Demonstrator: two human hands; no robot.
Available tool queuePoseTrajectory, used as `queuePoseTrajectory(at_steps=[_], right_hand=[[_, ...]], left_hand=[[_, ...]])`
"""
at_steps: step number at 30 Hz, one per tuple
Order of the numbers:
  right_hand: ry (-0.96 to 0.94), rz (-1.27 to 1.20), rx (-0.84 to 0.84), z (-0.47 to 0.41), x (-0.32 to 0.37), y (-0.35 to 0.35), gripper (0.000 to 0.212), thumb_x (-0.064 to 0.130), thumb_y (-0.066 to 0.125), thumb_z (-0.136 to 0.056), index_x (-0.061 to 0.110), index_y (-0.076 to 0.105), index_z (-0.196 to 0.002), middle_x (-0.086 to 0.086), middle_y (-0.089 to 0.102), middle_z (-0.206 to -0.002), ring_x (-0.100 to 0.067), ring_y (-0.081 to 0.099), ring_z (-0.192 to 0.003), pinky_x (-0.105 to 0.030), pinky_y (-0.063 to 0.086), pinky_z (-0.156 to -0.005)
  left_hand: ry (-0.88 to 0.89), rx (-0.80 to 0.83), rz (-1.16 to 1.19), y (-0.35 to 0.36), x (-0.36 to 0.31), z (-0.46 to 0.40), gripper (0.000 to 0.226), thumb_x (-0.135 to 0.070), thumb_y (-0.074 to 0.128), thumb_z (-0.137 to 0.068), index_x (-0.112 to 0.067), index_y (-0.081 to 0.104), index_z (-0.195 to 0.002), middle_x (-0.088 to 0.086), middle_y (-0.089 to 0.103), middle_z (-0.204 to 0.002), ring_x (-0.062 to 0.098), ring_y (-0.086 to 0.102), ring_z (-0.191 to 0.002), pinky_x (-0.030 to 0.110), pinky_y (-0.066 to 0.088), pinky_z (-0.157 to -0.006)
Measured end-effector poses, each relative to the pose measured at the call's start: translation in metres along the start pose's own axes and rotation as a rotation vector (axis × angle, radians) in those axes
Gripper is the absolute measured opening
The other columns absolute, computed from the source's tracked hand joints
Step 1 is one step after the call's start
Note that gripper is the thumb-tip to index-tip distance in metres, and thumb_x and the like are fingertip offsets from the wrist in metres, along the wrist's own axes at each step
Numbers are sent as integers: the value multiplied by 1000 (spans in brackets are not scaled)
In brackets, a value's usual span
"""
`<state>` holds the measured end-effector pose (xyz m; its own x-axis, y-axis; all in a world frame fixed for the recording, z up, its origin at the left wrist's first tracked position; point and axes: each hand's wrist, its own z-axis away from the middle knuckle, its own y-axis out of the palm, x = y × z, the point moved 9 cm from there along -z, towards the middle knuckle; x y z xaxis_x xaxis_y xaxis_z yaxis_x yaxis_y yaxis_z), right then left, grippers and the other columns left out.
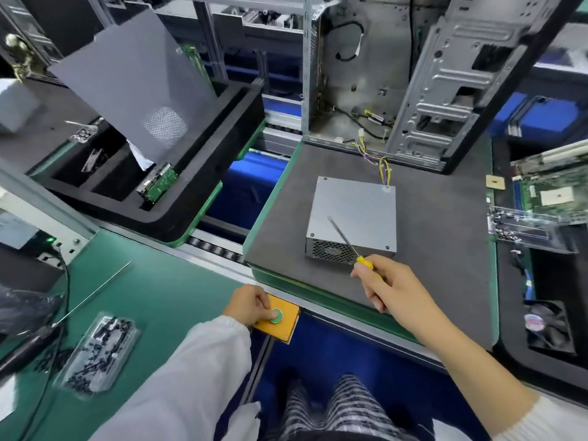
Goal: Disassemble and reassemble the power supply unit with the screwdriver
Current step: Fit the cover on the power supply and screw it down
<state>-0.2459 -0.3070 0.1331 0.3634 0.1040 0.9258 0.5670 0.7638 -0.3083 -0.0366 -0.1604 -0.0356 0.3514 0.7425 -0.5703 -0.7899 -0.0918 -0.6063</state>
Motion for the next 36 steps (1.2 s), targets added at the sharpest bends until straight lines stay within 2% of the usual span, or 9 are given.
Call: queuePoseTrajectory(at_steps=[4,7,13,17,21,25,29,33,36], right_hand=[[27,-2,-76,14,-1,-12,24,38,48,-95,20,62,-85,-2,48,-59,-11,40,-49,-23,41,-51],[28,3,-112,26,1,-19,25,39,49,-94,20,63,-84,-1,49,-59,-11,40,-48,-23,41,-51],[11,-17,-83,38,3,-41,26,40,50,-93,19,63,-84,1,49,-59,-13,40,-49,-21,39,-48],[-31,-21,-63,48,-3,-72,26,44,52,-90,23,62,-80,2,51,-59,-13,42,-49,-24,37,-49],[-71,9,-91,71,-16,-130,29,45,52,-91,18,58,-82,4,53,-58,-10,42,-46,-21,36,-47],[-92,111,-197,114,-42,-220,32,45,63,-84,17,51,-75,10,43,-58,-3,38,-52,-16,33,-52],[46,194,-275,161,-87,-317,26,39,67,-85,24,55,-67,14,44,-53,-2,37,-53,-19,29,-54],[177,253,-400,212,-127,-400,32,43,58,-90,14,67,-83,2,45,-56,-3,38,-53,-24,29,-54],[242,255,-488,243,-149,-440,35,48,53,-91,19,66,-75,3,47,-52,-6,40,-49,-24,31,-52]], left_hand=[[6,-4,-122,1,-5,-7,37,-17,88,-69,-17,53,-59,1,62,-71,18,58,-73,39,54,-77],[5,41,-142,-1,-10,-6,38,-20,89,-68,-16,52,-58,3,63,-75,18,58,-74,38,53,-78],[117,62,-102,-29,-65,17,33,-23,81,-80,-10,59,-60,-5,57,-44,1,49,-38,12,40,-45],[343,99,-34,-22,-180,64,36,-28,71,-89,-8,61,-60,-4,55,-41,6,51,-37,10,38,-44],[545,62,-13,37,-301,103,38,-27,66,-93,-8,61,-60,-4,54,-39,5,48,-35,10,35,-43],[593,136,93,136,-391,119,31,-20,66,-91,-1,63,-67,3,57,-47,10,48,-41,20,38,-47],[654,204,95,236,-469,132,18,-11,65,-91,-4,68,-75,14,61,-63,13,50,-58,30,41,-59],[769,317,34,305,-533,152,30,-22,60,-96,-4,66,-73,-3,59,-52,1,50,-46,21,40,-52],[784,420,8,334,-561,157,33,-23,59,-97,-17,58,-64,-5,59,-49,4,52,-45,19,41,-50]])
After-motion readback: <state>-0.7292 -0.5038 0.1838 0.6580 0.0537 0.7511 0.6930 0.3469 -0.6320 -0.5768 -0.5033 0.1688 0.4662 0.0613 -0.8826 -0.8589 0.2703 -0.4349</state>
